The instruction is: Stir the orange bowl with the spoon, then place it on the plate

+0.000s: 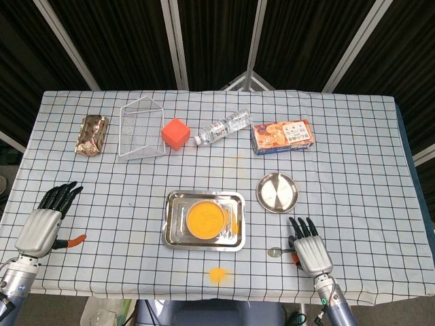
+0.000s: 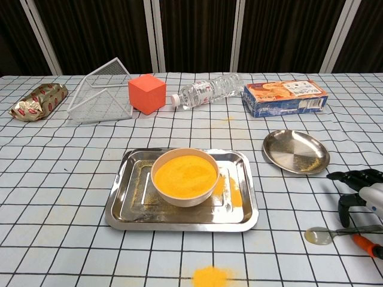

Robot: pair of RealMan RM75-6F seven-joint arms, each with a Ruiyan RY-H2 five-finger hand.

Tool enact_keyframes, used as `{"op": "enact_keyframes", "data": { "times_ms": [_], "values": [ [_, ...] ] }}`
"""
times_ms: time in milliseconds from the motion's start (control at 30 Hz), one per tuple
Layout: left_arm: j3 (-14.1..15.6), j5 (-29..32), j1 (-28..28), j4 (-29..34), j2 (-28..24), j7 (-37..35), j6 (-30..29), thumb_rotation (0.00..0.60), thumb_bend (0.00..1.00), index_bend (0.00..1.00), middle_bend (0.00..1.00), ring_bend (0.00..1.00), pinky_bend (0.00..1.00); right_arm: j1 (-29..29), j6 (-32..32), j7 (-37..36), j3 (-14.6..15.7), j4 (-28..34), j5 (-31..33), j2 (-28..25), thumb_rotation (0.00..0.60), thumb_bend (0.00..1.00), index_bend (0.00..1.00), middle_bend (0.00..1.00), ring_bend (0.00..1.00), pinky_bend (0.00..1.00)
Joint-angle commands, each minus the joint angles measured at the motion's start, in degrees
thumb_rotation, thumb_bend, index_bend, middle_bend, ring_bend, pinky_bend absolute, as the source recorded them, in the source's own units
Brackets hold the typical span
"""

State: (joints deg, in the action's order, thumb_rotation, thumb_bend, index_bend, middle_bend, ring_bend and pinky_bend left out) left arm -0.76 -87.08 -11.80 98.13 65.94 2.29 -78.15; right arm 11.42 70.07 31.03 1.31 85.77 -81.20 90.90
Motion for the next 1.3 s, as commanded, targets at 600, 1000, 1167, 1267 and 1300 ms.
{"op": "enact_keyframes", "data": {
  "times_ms": [600,1000,1167,1267,1300],
  "values": [
    [0.1,0.1,0.0,0.2,0.0,0.1,0.3,0.600,0.00,0.00,0.00,0.00,0.02,0.3,0.3,-0.2,0.1,1.1,0.4,-0.6,0.600,0.47,0.56,0.11,0.00,0.00],
    [0.1,0.1,0.0,0.2,0.0,0.1,0.1,0.600,0.00,0.00,0.00,0.00,0.02,1.6,2.7,1.5,-3.0,7.2,0.2,-4.0,0.600,0.47,0.56,0.11,0.00,0.00],
    [0.1,0.0,0.0,0.3,0.0,0.2,0.1,0.600,0.00,0.00,0.00,0.00,0.02,3.4,3.4,3.9,-6.3,11.6,0.7,-5.1,0.600,0.47,0.58,0.12,0.00,0.00],
    [0.1,0.1,0.0,0.3,0.0,0.1,0.2,0.600,0.00,0.00,0.00,0.00,0.02,4.7,3.0,6.0,-8.2,14.0,2.0,-5.3,0.600,0.47,0.58,0.12,0.00,0.00],
    [0.1,0.2,-0.1,0.3,0.0,0.0,0.3,0.600,0.00,0.00,0.00,0.00,0.02,5.1,2.8,6.8,-8.9,14.9,2.6,-5.2,0.600,0.47,0.58,0.12,0.00,0.00]
  ]
}}
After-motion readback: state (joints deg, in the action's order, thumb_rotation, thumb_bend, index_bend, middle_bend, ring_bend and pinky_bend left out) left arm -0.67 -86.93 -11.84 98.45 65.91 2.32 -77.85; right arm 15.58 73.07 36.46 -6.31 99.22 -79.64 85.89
